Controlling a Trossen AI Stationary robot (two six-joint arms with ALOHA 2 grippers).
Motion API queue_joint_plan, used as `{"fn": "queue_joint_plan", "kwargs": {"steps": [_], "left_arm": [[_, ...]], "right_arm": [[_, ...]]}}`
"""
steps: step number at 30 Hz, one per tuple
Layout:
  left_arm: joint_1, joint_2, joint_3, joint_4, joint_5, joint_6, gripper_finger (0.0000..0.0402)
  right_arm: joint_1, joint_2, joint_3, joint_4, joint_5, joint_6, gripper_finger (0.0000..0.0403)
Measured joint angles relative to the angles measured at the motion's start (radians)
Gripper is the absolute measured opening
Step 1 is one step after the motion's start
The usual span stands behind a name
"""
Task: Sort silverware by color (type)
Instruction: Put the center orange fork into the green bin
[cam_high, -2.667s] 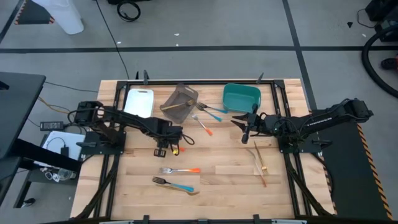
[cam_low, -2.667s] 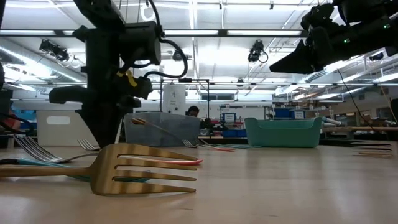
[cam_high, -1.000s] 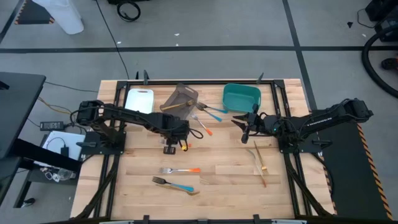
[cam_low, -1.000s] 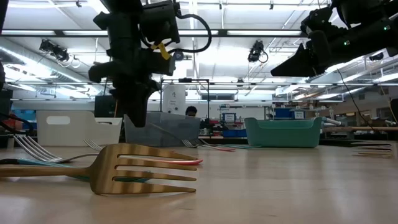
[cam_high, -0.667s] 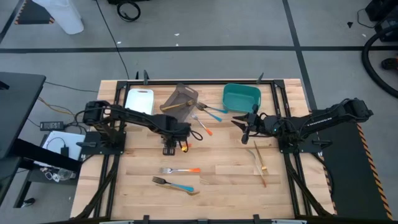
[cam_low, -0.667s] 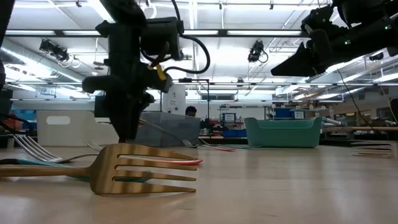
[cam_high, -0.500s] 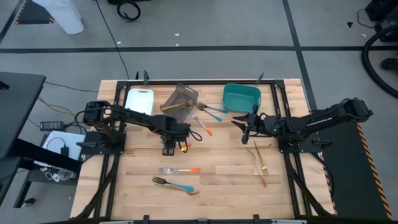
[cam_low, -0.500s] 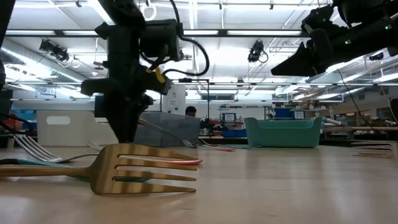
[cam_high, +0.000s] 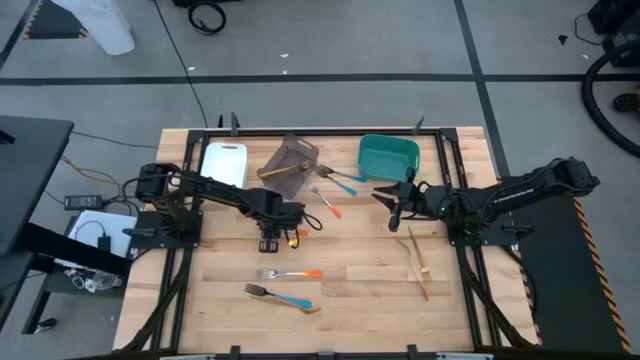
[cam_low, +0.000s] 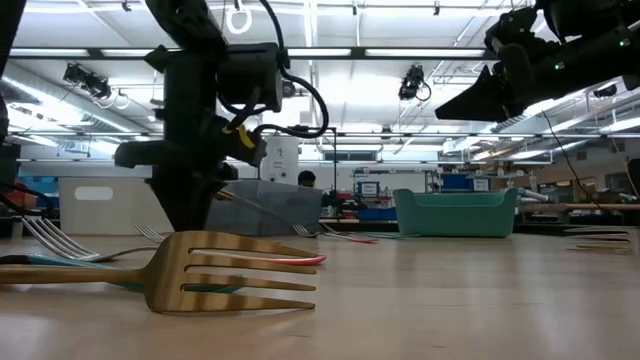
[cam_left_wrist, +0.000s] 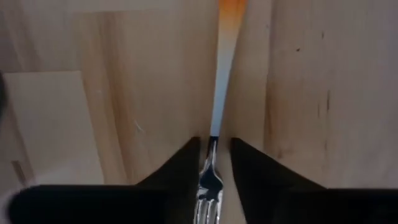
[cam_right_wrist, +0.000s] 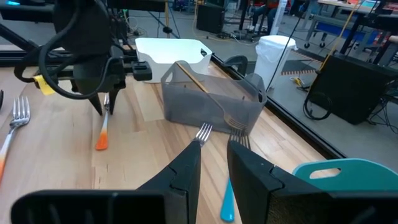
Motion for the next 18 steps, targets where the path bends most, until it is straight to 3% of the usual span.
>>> {"fn": "queue_joint_plan", "kwargs": {"steps": [4,18], "left_arm": [[0.0,0.028,0.002,-0.001,0.009,-0.001,0.0017],[-0.004,-0.022,0.041,-0.007,-0.015,0.019,0.0008]], "right_arm": [[0.0,0.0,0.0,-0.002,-0.001,0.0,0.0091],[0.0,0.0,0.0,-0.007,0.0,0.005,0.0091]]}}
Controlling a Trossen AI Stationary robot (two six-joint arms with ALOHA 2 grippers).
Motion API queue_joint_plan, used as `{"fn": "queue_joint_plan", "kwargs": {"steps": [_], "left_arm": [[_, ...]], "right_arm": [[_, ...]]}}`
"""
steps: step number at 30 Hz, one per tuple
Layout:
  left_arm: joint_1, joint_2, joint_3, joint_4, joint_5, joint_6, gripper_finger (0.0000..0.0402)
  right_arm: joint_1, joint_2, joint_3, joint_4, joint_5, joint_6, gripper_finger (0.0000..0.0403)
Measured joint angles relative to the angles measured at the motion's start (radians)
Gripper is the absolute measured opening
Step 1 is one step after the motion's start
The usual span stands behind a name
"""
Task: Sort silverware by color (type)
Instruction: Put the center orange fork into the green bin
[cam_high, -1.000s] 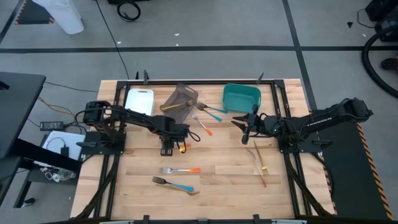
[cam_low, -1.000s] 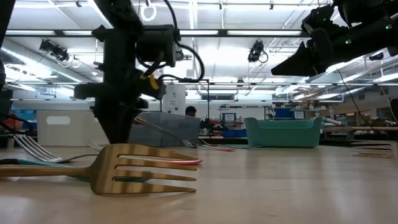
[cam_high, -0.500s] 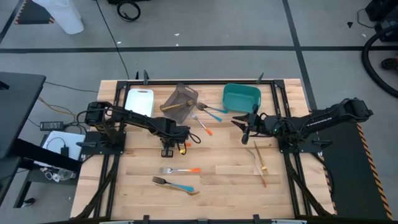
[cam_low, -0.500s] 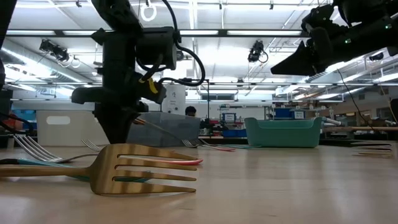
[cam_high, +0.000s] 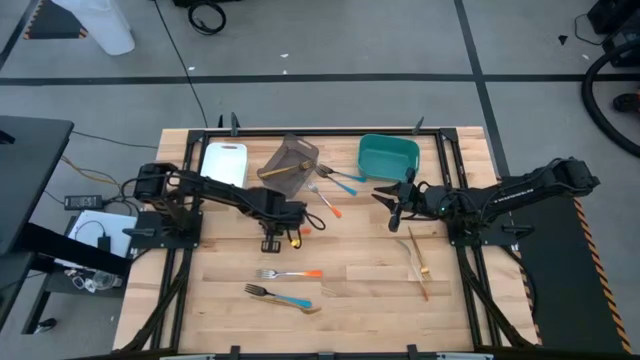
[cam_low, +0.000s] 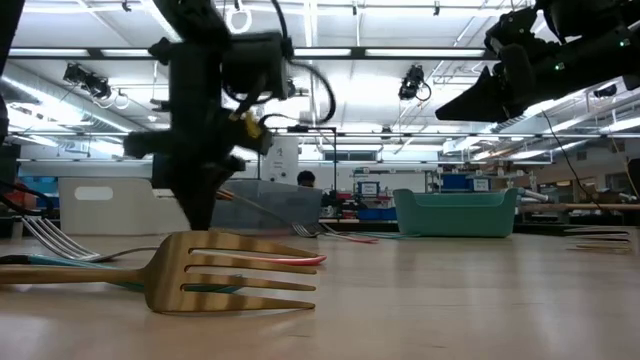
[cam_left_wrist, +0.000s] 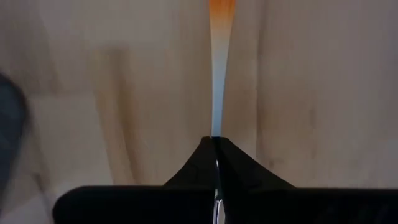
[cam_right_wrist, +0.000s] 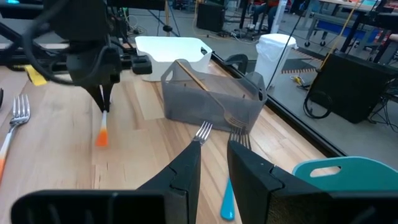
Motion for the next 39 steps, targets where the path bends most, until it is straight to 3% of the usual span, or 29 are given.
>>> {"fn": "queue_joint_plan", "kwargs": {"steps": [13,32,36,39], "left_arm": [[0.059,-0.001,0.111,0.014,0.001,-0.012,0.0008],[0.23,0.086,0.442,0.026,0.023,0.03,0.0008],[0.233,0.115,0.488,0.045,0.018,0.06,0.0007],[0.239,0.125,0.504,0.07,0.014,0.078,0.0007]], "right_arm": [[0.0,0.0,0.0,0.0,0.002,0.005,0.0091],[0.0,0.0,-0.001,-0.023,-0.006,0.064,0.0091],[0.008,0.008,-0.001,-0.025,-0.01,0.002,0.0091],[0.029,0.038,0.029,-0.081,0.05,-0.041,0.0091]]}}
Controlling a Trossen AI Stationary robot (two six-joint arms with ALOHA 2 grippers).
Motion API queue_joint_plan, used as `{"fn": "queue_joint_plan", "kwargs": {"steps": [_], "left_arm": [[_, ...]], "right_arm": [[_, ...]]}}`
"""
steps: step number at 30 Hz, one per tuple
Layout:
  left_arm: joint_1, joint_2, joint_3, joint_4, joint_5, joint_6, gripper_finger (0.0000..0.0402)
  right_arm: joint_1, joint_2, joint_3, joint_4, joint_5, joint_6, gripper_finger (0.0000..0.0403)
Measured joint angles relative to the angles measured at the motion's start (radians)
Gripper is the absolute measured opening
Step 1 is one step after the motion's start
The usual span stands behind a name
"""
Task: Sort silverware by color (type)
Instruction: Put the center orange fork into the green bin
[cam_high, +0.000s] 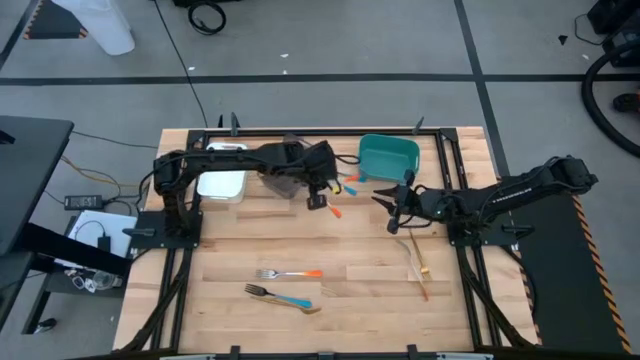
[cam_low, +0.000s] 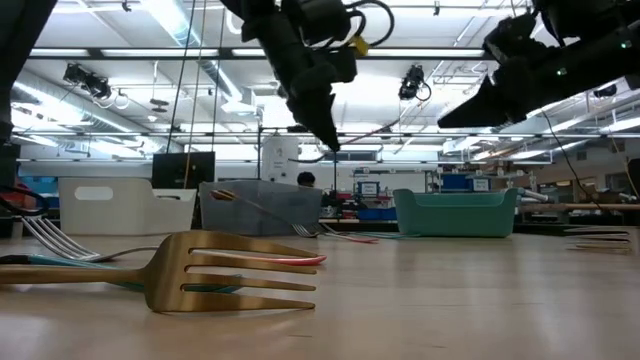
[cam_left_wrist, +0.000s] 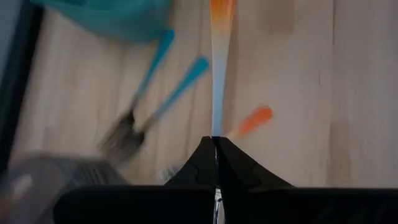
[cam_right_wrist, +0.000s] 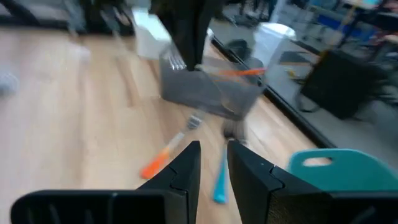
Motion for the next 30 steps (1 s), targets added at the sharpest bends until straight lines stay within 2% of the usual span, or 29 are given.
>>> {"fn": "queue_joint_plan", "kwargs": {"steps": [7,13,20,25,30], "left_arm": [[0.032,0.004,0.013,0.031,-0.008,-0.01,0.0007],[0.061,0.004,0.013,0.019,0.018,-0.06,0.0007],[0.08,0.004,0.013,0.048,0.116,-0.08,0.0012],[0.078,0.012,0.013,0.073,0.118,-0.071,0.0012],[0.078,0.024,0.012,0.066,0.119,-0.077,0.0011]], "right_arm": [[0.043,0.208,0.225,-0.211,0.172,-0.13,0.0091],[0.081,0.43,0.35,-0.22,0.363,-0.451,0.0091],[0.095,0.611,0.427,-0.131,0.582,-0.742,0.0092],[0.094,0.67,0.433,-0.004,0.63,-0.978,0.0104],[0.095,0.649,0.433,0.11,0.655,-1.136,0.0133]]}}
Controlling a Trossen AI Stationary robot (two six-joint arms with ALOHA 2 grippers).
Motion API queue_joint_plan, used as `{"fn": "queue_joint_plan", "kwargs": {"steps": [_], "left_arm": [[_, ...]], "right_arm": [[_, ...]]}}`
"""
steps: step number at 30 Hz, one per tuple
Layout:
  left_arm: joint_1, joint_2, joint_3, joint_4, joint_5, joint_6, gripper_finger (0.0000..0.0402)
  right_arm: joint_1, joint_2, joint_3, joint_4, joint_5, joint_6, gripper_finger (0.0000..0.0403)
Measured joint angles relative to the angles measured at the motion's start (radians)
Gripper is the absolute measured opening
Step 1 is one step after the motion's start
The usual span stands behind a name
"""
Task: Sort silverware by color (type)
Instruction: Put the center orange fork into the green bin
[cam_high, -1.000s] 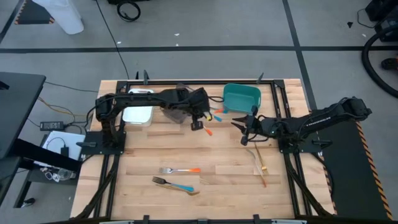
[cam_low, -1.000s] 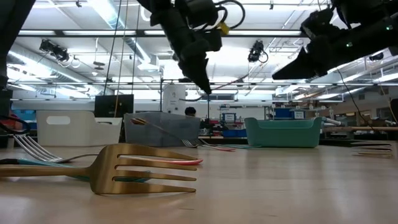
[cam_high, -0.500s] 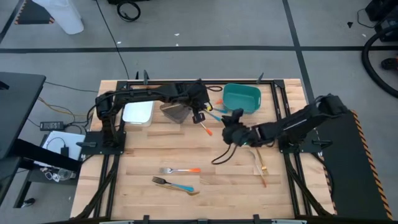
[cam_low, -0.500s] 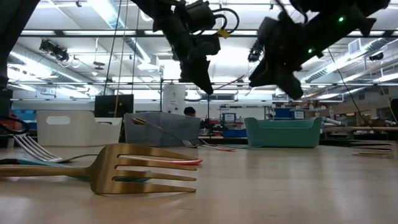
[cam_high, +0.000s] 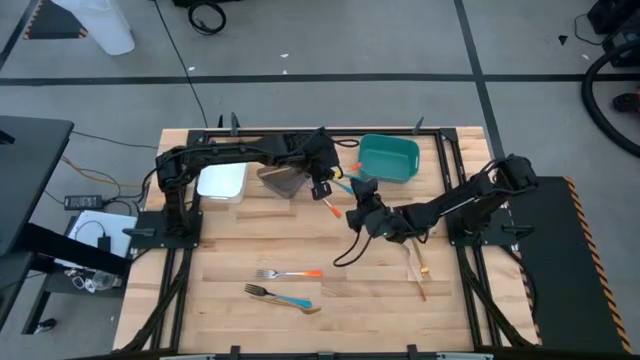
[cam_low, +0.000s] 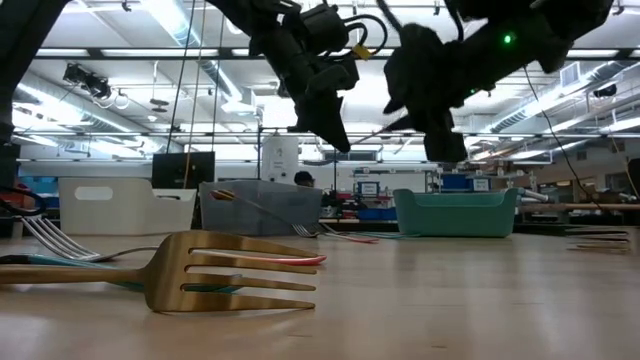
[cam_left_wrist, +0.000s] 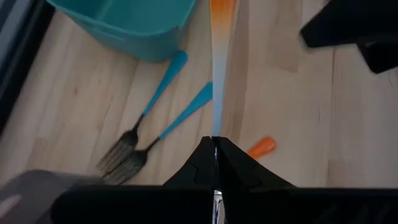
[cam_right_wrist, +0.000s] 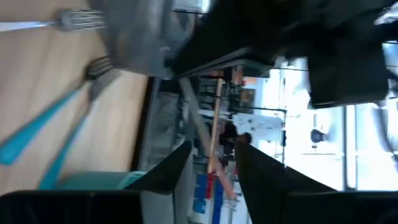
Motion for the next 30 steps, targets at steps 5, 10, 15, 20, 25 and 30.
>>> {"fn": "queue_joint_plan", "kwargs": {"steps": [5,10,15,20,25,30], "left_arm": [[0.0,0.007,0.0,0.016,0.001,-0.034,0.0011],[-0.002,0.007,0.0,0.042,0.022,-0.075,0.0011],[-0.004,0.007,0.0,0.083,0.088,-0.126,0.0011],[-0.007,0.007,0.0,0.11,0.152,-0.167,0.0011],[-0.007,0.007,0.0,0.119,0.186,-0.187,0.0011],[-0.007,0.007,0.0,0.149,0.197,-0.193,0.0011]], "right_arm": [[-0.007,-0.019,0.001,0.025,-0.027,-0.088,0.0164],[-0.035,-0.017,0.0,0.022,-0.055,-0.186,0.0177],[-0.074,-0.017,0.0,0.023,-0.073,-0.266,0.0166],[-0.088,-0.017,0.0,0.024,-0.105,-0.331,0.0152],[-0.09,-0.017,0.0,0.027,-0.108,-0.387,0.0133],[-0.09,-0.017,0.0,0.027,-0.115,-0.401,0.0104]]}}
